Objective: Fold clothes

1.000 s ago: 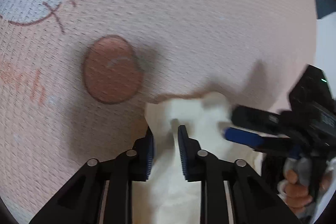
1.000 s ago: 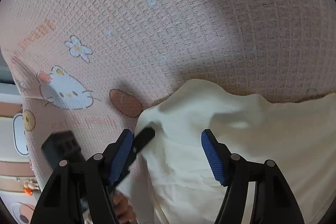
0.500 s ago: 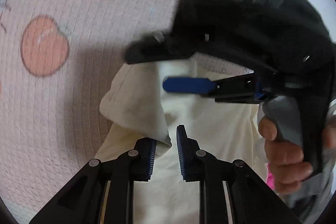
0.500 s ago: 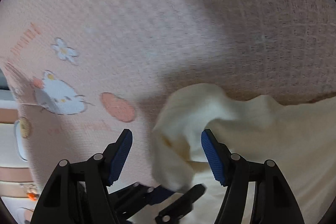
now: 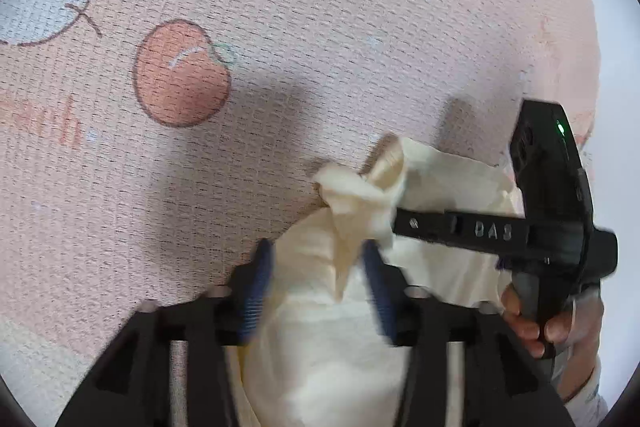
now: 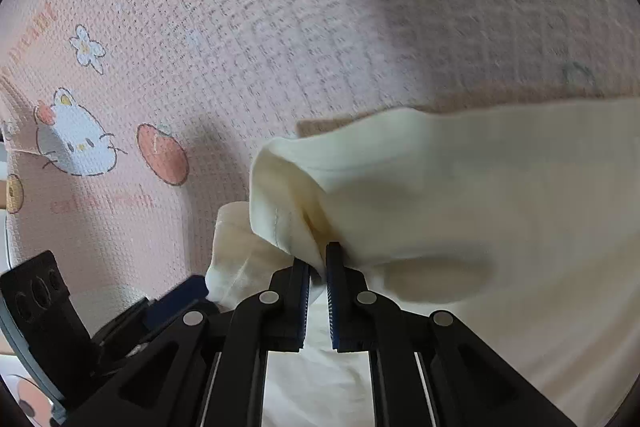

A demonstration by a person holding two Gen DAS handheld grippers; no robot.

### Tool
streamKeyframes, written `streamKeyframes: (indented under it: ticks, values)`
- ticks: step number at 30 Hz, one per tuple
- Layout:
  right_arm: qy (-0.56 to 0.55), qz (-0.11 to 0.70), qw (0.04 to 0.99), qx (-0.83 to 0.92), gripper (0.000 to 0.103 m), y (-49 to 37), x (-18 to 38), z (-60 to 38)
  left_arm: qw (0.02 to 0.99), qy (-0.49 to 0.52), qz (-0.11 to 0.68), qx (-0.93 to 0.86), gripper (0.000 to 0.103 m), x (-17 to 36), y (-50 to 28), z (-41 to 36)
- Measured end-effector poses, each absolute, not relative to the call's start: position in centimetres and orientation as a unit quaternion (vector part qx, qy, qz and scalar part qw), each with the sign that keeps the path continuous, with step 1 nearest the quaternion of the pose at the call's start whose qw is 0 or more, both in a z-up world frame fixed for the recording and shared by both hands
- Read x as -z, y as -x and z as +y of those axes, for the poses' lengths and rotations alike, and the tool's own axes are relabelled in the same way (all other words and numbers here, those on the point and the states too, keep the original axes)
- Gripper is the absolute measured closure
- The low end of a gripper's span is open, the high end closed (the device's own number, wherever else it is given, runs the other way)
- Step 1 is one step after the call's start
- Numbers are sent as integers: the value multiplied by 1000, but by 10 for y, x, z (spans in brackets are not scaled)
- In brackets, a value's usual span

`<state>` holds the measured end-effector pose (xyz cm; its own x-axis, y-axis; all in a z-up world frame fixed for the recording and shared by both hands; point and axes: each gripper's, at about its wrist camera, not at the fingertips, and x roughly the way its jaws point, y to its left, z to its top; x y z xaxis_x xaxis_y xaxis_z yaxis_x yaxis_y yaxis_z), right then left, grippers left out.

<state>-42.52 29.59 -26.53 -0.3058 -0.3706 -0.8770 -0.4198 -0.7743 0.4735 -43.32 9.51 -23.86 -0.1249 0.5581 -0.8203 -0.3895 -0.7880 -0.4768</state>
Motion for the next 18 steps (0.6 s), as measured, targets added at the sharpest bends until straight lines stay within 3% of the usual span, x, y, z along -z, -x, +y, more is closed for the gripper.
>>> streamKeyframes:
  ticks: [1, 5, 14, 15, 16, 17, 18]
  values:
    - [591, 335, 17, -734, 97, 423, 266, 296, 313, 585, -76, -744, 32, 238, 433, 98]
    - [595, 334, 9, -731, 97, 414, 271, 296, 318, 593, -95, -734, 31, 231, 435, 106]
    - [600, 361, -22, -714, 96, 394, 269, 312, 336, 556, -25, -759, 32, 226, 402, 168]
    - [599, 366, -21, -712, 94, 391, 266, 317, 340, 544, -12, -767, 35, 225, 400, 174]
    - [598, 370, -18, -711, 91, 388, 263, 321, 345, 533, 0, -773, 52, 224, 398, 180]
    - [594, 371, -12, -714, 81, 386, 257, 327, 351, 525, 12, -775, 68, 223, 395, 187]
    - [588, 371, -9, -718, 68, 384, 252, 330, 357, 517, 24, -778, 71, 221, 392, 193]
